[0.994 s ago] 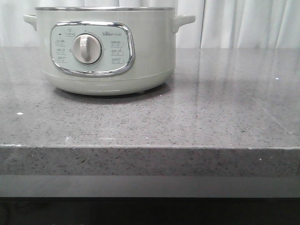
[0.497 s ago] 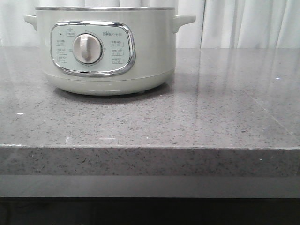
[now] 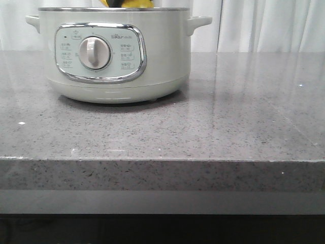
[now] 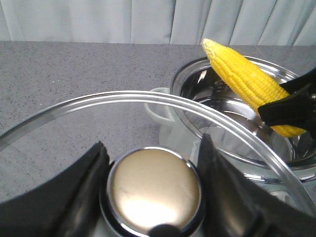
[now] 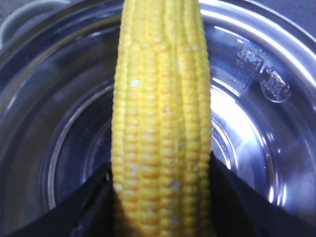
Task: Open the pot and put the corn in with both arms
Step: 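Carry the corn over the open pot with the right gripper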
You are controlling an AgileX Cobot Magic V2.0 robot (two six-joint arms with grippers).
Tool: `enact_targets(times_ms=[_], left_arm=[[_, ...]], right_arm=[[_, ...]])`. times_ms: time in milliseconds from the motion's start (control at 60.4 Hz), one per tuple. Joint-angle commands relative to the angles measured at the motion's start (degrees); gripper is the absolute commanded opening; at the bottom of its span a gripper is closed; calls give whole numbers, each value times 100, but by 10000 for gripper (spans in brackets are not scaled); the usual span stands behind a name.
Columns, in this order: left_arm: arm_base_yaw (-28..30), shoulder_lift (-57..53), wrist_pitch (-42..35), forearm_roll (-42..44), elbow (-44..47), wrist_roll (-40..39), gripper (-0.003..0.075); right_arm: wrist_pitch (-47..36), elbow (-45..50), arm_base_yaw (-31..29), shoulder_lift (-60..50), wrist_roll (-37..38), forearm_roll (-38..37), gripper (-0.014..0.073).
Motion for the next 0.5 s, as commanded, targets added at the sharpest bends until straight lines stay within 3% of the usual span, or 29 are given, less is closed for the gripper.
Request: enact_targets(times_ms=[0,99,315,480], left_arm=[[12,-77,-857,-42,-230,2,274],[12,-77,-857,-42,-230,2,274],[12,-77,-857,-42,-230,2,274],[12,-77,-857,-42,-230,2,274]], right_arm=[[-198,-222,-8,-273,-55,-111,322],[-83,-222,-8,-258,-55,-111,344],[-89,-222,-13,-258,-55,-111,566],[-180,-229,-17,-298,-55,-111,583]])
